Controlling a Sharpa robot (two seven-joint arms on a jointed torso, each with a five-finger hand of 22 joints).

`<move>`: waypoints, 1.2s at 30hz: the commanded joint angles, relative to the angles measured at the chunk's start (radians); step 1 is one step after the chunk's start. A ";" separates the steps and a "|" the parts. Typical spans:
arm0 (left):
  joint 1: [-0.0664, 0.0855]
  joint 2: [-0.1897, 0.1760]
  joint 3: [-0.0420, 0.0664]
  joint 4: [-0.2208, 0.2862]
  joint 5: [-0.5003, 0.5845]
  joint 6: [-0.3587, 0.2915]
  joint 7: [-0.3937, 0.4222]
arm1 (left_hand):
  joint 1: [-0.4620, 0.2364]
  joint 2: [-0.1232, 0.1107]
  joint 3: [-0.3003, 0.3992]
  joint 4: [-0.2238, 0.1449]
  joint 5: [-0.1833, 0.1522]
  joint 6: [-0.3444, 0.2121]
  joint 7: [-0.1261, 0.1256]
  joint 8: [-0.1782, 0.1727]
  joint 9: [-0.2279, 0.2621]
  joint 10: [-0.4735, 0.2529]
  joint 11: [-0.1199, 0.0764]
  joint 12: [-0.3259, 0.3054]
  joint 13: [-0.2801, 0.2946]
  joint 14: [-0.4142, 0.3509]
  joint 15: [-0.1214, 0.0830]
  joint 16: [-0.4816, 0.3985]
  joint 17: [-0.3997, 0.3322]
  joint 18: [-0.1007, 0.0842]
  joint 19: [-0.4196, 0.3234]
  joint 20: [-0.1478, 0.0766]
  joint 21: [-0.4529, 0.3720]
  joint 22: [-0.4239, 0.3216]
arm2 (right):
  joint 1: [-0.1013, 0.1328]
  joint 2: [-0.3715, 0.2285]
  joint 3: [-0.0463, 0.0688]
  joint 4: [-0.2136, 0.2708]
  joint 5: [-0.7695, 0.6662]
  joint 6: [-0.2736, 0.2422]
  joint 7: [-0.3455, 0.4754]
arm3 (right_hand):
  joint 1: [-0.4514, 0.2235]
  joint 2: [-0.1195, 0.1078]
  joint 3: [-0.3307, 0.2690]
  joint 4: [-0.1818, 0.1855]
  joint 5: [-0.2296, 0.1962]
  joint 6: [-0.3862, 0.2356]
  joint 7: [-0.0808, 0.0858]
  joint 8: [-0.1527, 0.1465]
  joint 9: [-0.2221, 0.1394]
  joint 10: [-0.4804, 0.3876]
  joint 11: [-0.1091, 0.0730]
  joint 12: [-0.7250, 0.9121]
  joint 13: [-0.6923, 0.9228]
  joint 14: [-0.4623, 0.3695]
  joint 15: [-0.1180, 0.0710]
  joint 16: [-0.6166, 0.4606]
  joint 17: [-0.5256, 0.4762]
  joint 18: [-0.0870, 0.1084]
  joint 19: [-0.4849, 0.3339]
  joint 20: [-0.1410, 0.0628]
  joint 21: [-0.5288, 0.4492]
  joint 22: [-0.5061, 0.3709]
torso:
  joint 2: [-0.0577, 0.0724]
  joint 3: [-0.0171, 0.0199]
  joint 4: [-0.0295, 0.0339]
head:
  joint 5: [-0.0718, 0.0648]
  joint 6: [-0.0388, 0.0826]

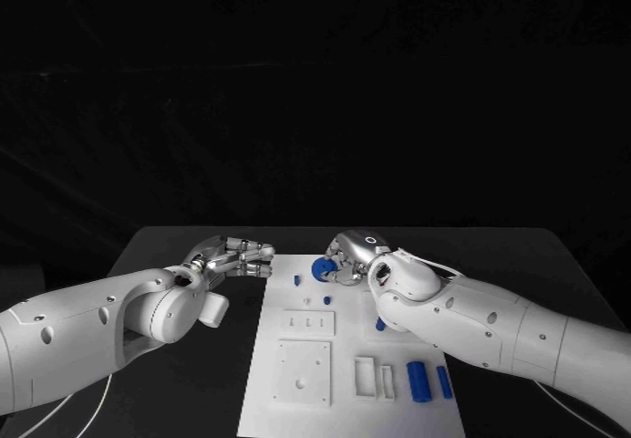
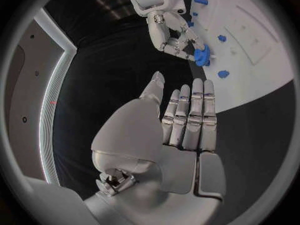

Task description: Assemble the parts on the task board

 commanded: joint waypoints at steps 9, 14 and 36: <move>0.001 0.003 0.001 0.000 -0.003 0.012 0.005 | 0.000 0.009 0.002 -0.006 0.006 -0.006 -0.002 -0.001 -0.001 -0.007 0.001 0.002 0.002 -0.005 -0.002 0.005 0.000 -0.012 -0.008 -0.001 0.004 -0.001 | -0.003 0.028 -0.014 -0.032 -0.041 0.030 -0.037 | 0.004 -0.005 0.006 -0.002 -0.005 -0.004 0.001 -0.002 0.002 -0.002 -0.004 -0.006 -0.002 0.001 -0.005 -0.003 -0.002 -0.003 0.050 -0.006 0.003 0.016 | -0.001 0.0017 -0.0054 | 0.008 -0.004; 0.001 0.004 0.001 0.000 -0.003 0.012 0.005 | 0.000 0.009 0.002 -0.006 0.006 -0.006 -0.002 -0.001 -0.001 -0.007 0.001 0.002 0.002 -0.005 -0.002 0.005 0.000 -0.012 -0.008 -0.001 0.004 -0.001 | -0.004 0.037 -0.023 -0.044 -0.043 0.035 -0.038 | 0.003 -0.005 0.008 -0.004 -0.005 -0.005 0.001 -0.002 0.002 -0.003 -0.004 -0.007 -0.003 0.001 -0.005 -0.004 -0.003 -0.003 0.051 -0.006 0.004 0.016 | -0.001 0.0025 -0.0036 | 0.010 -0.004; 0.001 0.009 0.001 -0.004 -0.003 0.013 0.002 | 0.003 0.009 0.003 -0.010 0.007 -0.006 -0.002 -0.001 -0.001 -0.007 0.001 0.002 0.002 -0.005 -0.002 0.005 0.000 -0.012 -0.009 -0.002 0.005 -0.001 | -0.005 0.063 -0.046 -0.087 -0.029 0.045 -0.036 | -0.006 -0.005 0.002 0.004 -0.043 -0.035 0.009 -0.002 0.001 -0.013 0.001 -0.023 -0.019 -0.001 -0.003 -0.016 -0.012 0.000 0.050 -0.004 -0.009 0.011 | -0.001 0.0023 -0.0051 | 0.012 0.000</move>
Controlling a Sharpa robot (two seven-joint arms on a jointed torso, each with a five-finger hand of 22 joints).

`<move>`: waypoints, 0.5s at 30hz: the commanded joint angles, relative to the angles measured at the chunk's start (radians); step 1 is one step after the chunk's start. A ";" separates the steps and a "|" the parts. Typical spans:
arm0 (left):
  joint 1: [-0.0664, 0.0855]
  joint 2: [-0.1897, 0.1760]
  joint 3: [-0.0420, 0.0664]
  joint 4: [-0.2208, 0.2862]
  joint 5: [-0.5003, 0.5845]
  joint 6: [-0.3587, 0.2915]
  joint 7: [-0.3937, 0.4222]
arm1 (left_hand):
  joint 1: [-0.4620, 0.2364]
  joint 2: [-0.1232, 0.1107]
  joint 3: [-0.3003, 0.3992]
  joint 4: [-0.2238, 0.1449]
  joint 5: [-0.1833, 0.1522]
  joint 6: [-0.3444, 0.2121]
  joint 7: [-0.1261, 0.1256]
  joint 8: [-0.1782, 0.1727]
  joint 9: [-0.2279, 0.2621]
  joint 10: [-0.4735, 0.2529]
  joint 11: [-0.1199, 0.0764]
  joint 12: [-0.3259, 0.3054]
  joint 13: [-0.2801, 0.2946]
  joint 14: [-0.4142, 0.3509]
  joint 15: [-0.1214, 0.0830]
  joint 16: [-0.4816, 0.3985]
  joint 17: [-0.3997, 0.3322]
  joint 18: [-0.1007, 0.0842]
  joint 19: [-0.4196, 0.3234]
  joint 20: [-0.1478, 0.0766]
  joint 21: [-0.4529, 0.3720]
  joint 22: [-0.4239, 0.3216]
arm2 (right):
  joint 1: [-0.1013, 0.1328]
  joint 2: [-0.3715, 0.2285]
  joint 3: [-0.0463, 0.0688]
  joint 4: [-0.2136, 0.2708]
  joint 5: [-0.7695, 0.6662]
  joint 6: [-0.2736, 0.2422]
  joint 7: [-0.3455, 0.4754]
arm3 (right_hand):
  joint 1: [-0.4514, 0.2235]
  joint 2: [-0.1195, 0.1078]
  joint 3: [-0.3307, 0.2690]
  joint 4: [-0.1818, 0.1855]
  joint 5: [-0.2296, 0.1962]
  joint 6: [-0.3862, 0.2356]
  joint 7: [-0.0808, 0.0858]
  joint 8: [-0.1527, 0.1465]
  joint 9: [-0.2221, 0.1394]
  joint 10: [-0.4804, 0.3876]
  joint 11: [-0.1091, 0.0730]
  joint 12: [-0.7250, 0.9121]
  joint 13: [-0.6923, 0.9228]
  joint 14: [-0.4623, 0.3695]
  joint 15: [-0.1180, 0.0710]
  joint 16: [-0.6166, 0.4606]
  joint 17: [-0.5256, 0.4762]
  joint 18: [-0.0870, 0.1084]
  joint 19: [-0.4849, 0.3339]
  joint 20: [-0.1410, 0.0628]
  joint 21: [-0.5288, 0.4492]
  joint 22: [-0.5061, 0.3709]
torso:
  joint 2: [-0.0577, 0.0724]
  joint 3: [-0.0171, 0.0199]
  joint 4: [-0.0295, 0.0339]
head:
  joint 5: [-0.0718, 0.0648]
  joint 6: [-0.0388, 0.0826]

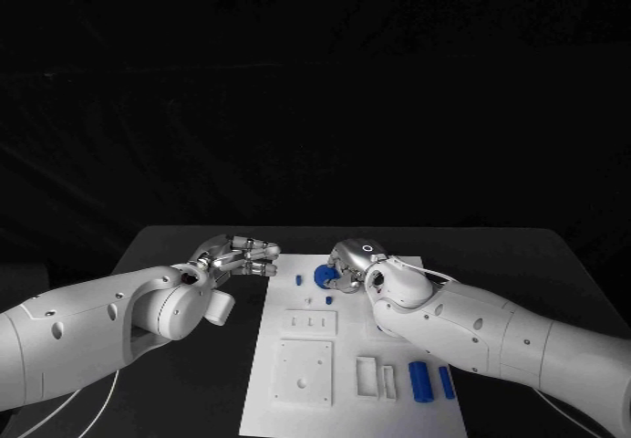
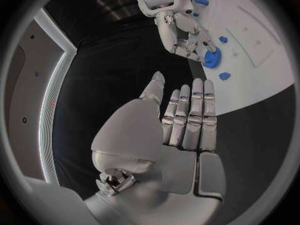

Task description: Assemble the parts on the task board

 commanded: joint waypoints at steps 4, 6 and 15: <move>0.001 0.002 0.001 0.001 -0.003 0.014 0.003 | 0.003 0.009 -0.001 -0.006 0.004 -0.006 -0.002 -0.001 -0.001 -0.007 0.001 0.002 0.002 -0.005 -0.002 0.005 0.000 -0.012 -0.009 -0.002 0.005 -0.002 | -0.003 0.008 -0.003 -0.008 0.006 0.023 -0.002 | -0.015 -0.006 -0.017 0.019 -0.023 -0.034 0.008 0.004 0.000 -0.007 0.005 -0.006 -0.005 -0.001 -0.001 -0.009 -0.002 0.002 0.050 -0.002 -0.008 0.009 | 0.000 0.0006 -0.0005 | 0.000 0.001; 0.001 0.002 0.001 0.001 -0.003 0.014 0.003 | 0.003 0.009 -0.001 -0.006 0.004 -0.006 -0.002 -0.001 -0.001 -0.007 0.001 0.002 0.002 -0.005 -0.002 0.005 0.000 -0.012 -0.009 -0.002 0.005 -0.002 | -0.003 0.009 -0.003 -0.010 0.012 0.022 0.000 | -0.021 -0.005 -0.031 0.030 -0.050 -0.044 0.009 0.004 0.000 -0.008 0.007 -0.007 -0.008 -0.001 0.000 -0.010 -0.002 0.003 0.050 -0.001 -0.007 0.009 | 0.000 0.0002 -0.0001 | 0.000 0.001; 0.001 0.003 0.001 -0.002 -0.002 0.016 0.003 | -0.006 0.011 -0.004 -0.002 0.002 -0.007 -0.001 -0.002 -0.001 -0.008 0.002 0.002 0.002 -0.006 -0.002 0.004 0.000 -0.012 -0.009 -0.001 0.005 -0.002 | -0.003 0.011 -0.003 -0.012 0.058 0.047 0.010 | -0.143 -0.017 -0.092 0.253 -0.165 -0.064 0.009 0.005 0.001 -0.016 0.011 -0.011 -0.017 -0.002 0.002 -0.004 0.012 0.006 0.050 0.001 0.002 0.012 | 0.000 -0.0002 0.0004 | 0.004 0.000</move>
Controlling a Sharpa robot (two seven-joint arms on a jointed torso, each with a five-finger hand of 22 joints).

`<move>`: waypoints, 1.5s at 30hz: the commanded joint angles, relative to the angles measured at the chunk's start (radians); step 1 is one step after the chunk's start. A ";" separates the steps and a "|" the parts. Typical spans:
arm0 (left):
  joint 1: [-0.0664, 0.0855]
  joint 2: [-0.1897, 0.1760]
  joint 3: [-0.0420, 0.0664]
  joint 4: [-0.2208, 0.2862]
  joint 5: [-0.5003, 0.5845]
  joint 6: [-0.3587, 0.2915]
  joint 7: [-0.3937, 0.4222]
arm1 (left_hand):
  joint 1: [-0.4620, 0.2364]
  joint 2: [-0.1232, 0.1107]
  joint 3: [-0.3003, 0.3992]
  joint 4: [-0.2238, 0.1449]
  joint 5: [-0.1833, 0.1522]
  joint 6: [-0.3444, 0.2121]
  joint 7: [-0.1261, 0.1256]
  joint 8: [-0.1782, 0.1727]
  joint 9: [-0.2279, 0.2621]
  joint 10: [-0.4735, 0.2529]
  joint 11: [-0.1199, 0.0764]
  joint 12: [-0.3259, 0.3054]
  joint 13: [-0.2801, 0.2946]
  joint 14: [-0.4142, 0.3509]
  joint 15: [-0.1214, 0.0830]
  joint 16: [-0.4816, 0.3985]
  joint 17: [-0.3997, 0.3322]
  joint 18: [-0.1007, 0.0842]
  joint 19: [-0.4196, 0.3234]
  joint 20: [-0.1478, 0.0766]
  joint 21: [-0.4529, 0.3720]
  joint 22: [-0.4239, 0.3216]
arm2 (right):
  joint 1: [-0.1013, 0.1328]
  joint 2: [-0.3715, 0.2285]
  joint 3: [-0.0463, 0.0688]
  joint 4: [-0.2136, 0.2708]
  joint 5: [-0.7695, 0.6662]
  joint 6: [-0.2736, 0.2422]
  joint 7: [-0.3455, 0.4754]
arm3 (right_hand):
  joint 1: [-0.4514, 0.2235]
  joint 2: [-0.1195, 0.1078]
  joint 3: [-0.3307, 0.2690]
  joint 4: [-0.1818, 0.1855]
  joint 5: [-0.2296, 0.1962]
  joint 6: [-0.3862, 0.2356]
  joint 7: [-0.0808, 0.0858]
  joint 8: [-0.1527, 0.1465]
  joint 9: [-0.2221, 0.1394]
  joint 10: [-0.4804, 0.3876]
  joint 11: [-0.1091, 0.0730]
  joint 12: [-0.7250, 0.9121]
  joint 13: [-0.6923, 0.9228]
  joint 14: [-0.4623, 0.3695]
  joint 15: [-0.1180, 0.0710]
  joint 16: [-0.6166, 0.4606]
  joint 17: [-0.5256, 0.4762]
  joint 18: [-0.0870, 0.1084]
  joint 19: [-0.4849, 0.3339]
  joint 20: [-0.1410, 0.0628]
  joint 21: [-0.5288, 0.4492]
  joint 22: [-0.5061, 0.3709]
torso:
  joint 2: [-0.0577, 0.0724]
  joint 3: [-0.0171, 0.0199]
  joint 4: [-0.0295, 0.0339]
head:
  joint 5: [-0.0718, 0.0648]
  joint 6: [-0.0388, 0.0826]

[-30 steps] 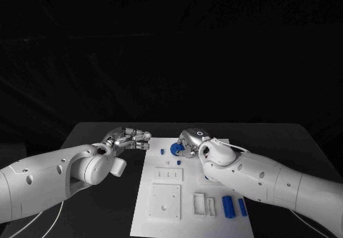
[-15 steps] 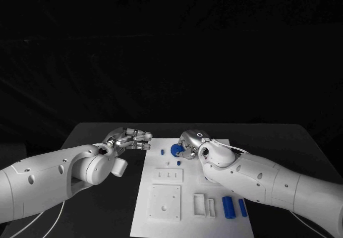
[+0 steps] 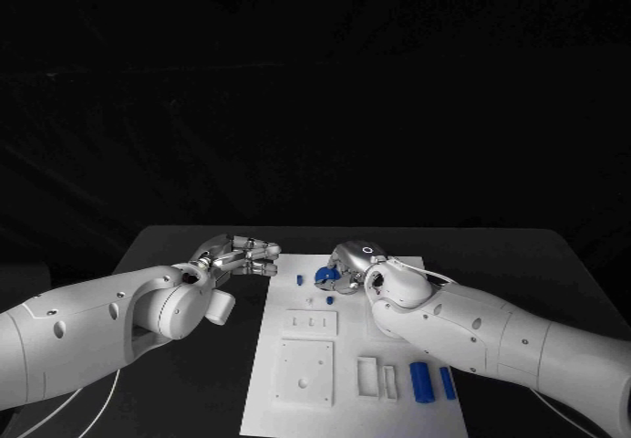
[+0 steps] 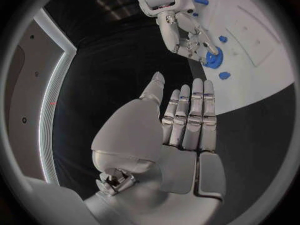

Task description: Assemble the parts on the task board

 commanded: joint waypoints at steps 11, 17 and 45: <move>0.001 0.003 0.001 -0.002 -0.001 0.013 0.003 | -0.004 0.007 -0.004 0.004 0.003 -0.011 0.000 -0.001 -0.001 -0.006 -0.001 0.002 0.002 -0.006 -0.001 0.004 0.000 -0.011 -0.005 0.003 0.005 -0.002 | -0.001 -0.007 -0.001 0.002 0.041 0.045 0.012 | 0.002 -0.001 -0.008 0.048 0.003 0.001 -0.004 0.004 0.000 -0.004 0.000 0.002 0.001 0.000 0.002 0.003 0.011 0.006 0.051 0.002 0.013 0.016 | 0.000 0.0001 0.0006 | -0.001 -0.001; 0.001 0.002 0.001 -0.002 -0.001 0.013 0.003 | -0.003 0.006 -0.003 0.004 0.004 -0.011 0.000 -0.001 -0.001 -0.006 -0.001 0.002 0.002 -0.006 -0.001 0.004 0.000 -0.011 -0.006 0.003 0.004 -0.002 | -0.001 -0.020 -0.001 0.006 0.043 0.043 0.008 | 0.002 -0.001 -0.010 0.047 0.007 0.002 -0.004 0.004 0.000 -0.003 -0.001 0.004 0.002 0.000 0.002 0.005 0.015 0.006 0.051 0.002 0.015 0.017 | 0.000 0.0005 0.0006 | -0.001 -0.003; 0.001 -0.008 0.001 0.000 0.002 0.003 0.009 | 0.001 0.004 -0.001 0.003 0.005 -0.011 0.000 -0.001 -0.001 -0.007 -0.001 0.002 0.002 -0.006 -0.002 0.005 0.000 -0.011 -0.005 0.003 0.004 -0.002 | 0.000 -0.296 0.132 0.188 0.238 -0.011 0.096 | 0.117 -0.002 -0.092 -0.087 0.101 0.002 0.000 0.004 0.000 -0.002 0.001 0.007 0.002 0.002 0.004 0.009 0.032 0.006 0.050 0.004 0.023 0.031 | -0.010 0.0029 -0.0215 | -0.022 0.007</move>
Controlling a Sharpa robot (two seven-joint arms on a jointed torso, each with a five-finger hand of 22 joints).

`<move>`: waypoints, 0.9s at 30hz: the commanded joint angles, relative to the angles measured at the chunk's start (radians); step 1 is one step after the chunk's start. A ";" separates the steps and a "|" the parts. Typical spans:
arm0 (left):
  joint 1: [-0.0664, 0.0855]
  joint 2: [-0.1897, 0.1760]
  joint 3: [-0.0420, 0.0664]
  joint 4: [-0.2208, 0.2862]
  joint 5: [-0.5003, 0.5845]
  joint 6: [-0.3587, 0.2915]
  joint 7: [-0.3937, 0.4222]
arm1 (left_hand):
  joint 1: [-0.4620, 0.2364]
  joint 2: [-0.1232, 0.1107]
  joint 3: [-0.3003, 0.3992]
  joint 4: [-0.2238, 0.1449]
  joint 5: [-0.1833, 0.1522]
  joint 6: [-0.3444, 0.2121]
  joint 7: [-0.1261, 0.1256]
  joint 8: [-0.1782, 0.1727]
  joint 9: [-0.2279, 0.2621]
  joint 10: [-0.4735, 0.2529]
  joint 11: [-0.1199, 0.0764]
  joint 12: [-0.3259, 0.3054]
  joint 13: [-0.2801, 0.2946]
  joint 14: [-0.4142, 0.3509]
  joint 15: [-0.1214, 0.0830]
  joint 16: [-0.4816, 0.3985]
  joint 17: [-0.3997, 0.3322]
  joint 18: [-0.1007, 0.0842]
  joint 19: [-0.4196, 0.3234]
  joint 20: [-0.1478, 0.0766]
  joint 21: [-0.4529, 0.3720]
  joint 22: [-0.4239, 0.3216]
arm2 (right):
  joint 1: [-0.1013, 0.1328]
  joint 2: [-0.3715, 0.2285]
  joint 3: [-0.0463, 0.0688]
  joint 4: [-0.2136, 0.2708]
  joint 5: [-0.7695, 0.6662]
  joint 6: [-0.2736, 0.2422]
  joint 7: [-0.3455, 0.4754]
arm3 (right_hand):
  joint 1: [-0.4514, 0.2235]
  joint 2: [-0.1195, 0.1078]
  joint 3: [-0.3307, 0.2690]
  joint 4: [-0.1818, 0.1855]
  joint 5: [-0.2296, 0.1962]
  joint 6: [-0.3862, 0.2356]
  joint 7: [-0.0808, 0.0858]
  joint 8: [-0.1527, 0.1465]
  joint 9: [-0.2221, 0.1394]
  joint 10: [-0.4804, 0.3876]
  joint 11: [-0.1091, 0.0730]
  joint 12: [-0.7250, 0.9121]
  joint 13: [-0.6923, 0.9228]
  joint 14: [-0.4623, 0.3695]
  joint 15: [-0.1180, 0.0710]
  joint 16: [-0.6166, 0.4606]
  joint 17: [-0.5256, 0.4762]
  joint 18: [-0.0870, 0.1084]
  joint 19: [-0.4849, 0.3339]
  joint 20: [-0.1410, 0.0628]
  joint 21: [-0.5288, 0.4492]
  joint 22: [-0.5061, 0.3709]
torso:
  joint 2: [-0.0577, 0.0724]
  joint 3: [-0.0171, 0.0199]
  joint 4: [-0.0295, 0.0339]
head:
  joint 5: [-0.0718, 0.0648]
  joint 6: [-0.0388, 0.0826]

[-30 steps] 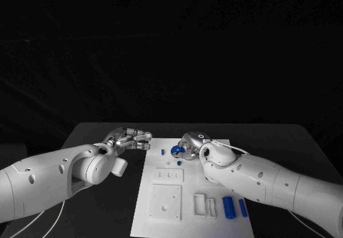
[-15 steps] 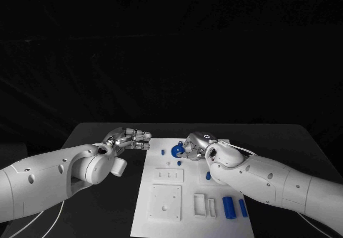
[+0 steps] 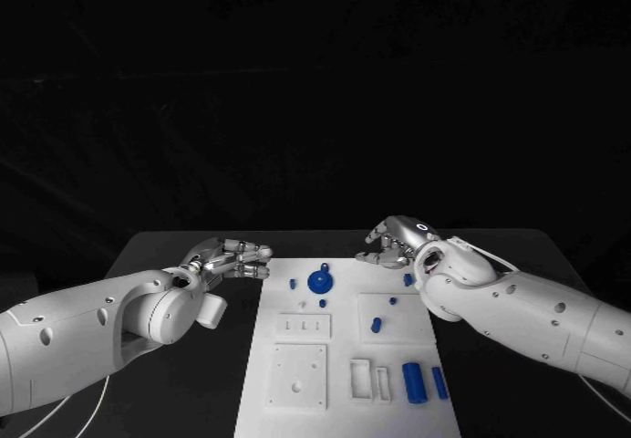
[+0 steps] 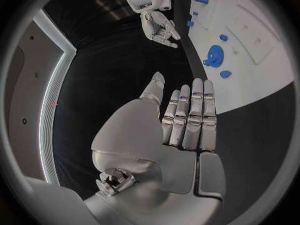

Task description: Assemble the parts on the task board

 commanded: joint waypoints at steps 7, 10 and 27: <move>0.001 0.002 0.001 0.001 0.003 0.004 0.014 | 0.003 0.005 0.000 0.001 0.005 -0.003 -0.001 -0.001 -0.001 -0.007 -0.001 0.002 0.001 -0.006 -0.002 0.005 0.000 -0.011 -0.005 0.003 0.004 -0.001 | 0.000 -0.088 0.019 -0.071 0.307 0.104 0.285 | 0.116 0.054 -0.085 -0.190 0.178 -0.007 0.006 0.001 -0.002 -0.005 0.004 0.005 0.004 -0.001 0.007 -0.001 0.010 0.003 0.045 0.005 -0.022 0.039 | -0.006 0.0097 -0.0199 | -0.014 -0.003; 0.000 0.001 0.001 -0.001 0.003 0.004 0.014 | 0.003 0.005 0.000 0.000 0.005 -0.003 -0.001 -0.001 -0.001 -0.007 -0.001 0.002 0.001 -0.006 -0.002 0.005 0.000 -0.011 -0.005 0.003 0.004 -0.001 | 0.000 -0.104 0.021 -0.103 0.350 0.128 0.349 | 0.139 0.079 -0.099 -0.253 0.234 -0.014 0.012 0.003 -0.001 -0.027 0.006 -0.019 -0.013 -0.013 0.008 -0.026 -0.010 0.005 0.036 0.007 -0.057 0.036 | -0.007 0.0161 -0.0227 | -0.019 -0.008; -0.007 0.009 0.001 -0.019 0.003 0.016 0.010 | 0.002 0.004 0.000 -0.004 0.006 -0.018 0.003 -0.002 -0.001 -0.007 -0.001 0.002 0.001 -0.006 -0.002 0.004 0.000 -0.011 -0.005 0.003 0.004 -0.001 | -0.038 -0.100 0.022 -0.195 0.350 0.222 0.432 | 0.147 0.070 -0.028 -0.373 0.357 -0.195 0.023 -0.002 -0.007 -0.065 0.009 -0.051 -0.052 -0.032 0.012 -0.053 -0.033 0.008 0.029 0.011 -0.144 0.054 | -0.006 0.0337 -0.0211 | -0.011 -0.007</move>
